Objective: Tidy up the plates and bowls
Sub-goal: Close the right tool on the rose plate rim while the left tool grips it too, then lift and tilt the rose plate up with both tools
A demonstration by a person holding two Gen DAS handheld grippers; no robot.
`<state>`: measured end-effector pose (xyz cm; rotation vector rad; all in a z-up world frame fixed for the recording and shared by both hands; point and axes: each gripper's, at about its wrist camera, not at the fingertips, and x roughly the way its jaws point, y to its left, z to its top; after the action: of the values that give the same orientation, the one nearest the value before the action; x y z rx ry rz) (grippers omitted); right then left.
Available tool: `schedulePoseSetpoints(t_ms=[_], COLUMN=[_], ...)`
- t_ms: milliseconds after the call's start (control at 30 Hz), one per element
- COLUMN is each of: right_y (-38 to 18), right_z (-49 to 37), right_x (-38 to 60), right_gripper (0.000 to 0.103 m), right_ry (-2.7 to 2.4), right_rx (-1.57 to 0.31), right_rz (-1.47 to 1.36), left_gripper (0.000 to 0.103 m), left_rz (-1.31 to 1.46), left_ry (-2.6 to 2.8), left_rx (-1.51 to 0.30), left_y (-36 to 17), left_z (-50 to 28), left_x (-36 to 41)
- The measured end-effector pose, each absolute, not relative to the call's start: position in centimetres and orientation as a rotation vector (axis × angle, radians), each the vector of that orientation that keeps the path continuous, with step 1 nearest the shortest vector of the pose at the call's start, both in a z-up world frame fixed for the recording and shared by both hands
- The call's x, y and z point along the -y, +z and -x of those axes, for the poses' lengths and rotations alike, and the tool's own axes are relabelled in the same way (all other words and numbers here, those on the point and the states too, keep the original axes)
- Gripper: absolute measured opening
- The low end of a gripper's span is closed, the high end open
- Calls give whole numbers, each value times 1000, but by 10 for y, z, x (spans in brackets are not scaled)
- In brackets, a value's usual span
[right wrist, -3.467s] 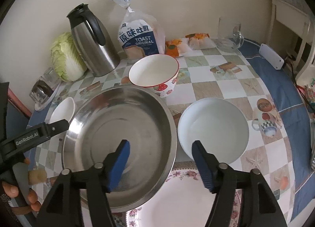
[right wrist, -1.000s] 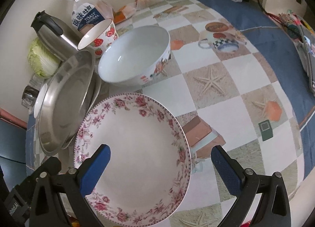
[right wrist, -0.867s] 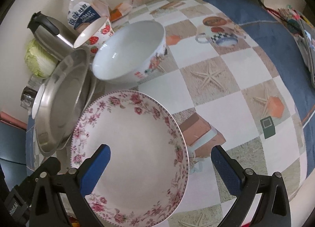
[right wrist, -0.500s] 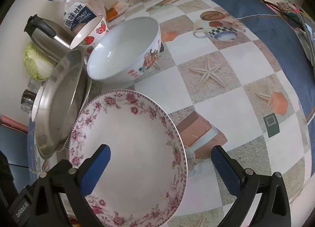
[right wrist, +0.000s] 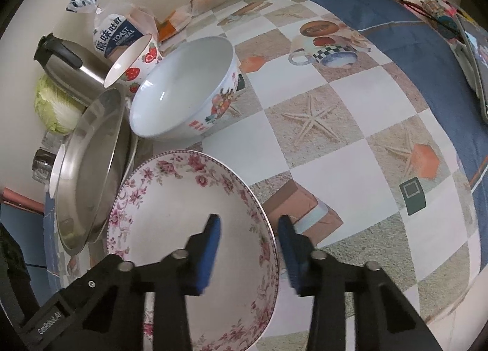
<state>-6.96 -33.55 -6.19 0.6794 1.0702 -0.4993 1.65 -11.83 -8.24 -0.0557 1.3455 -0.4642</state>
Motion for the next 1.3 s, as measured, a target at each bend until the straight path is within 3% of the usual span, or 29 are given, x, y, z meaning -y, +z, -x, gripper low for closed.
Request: schedulePoseSetpoints(t_ms=[33,67,133,200,400,633,700,1300], right_y=[-62,-62,-63,-63,-63,-64,-64,-69], right_z=[71,72,75,77,75,77,79,123], right_x=[337,339,341,342,341,342,343,377], right_gripper=[30,29,21,20,20,20,21,16], right_ry=[-503,-506,-520,-518,-517,-505,-494,-450], right_rx=[-1068,-1067,-1067,-1060,-1062,-1066,-1068,-1005], right_rz=[-687,-694,-703,-722,-724,-731,-735,-876], left_gripper=[95,88,69,52,30,27,21,20], left_rz=[46,44,47,52,68,59,75,6], left_ry=[-463,-460,-465,-466,-464,-456,-473,-585], left_rx=[-1347,-1349,-1368,-1395,-1393,-1368,-1371,-1393], left_y=[-83,-83,-86,-91,-95,-97,-98,-101], left_z=[-17,-16,-16,-17,-21,-21,-21,-1], left_x=[120,124,126,127,130,129,132,165])
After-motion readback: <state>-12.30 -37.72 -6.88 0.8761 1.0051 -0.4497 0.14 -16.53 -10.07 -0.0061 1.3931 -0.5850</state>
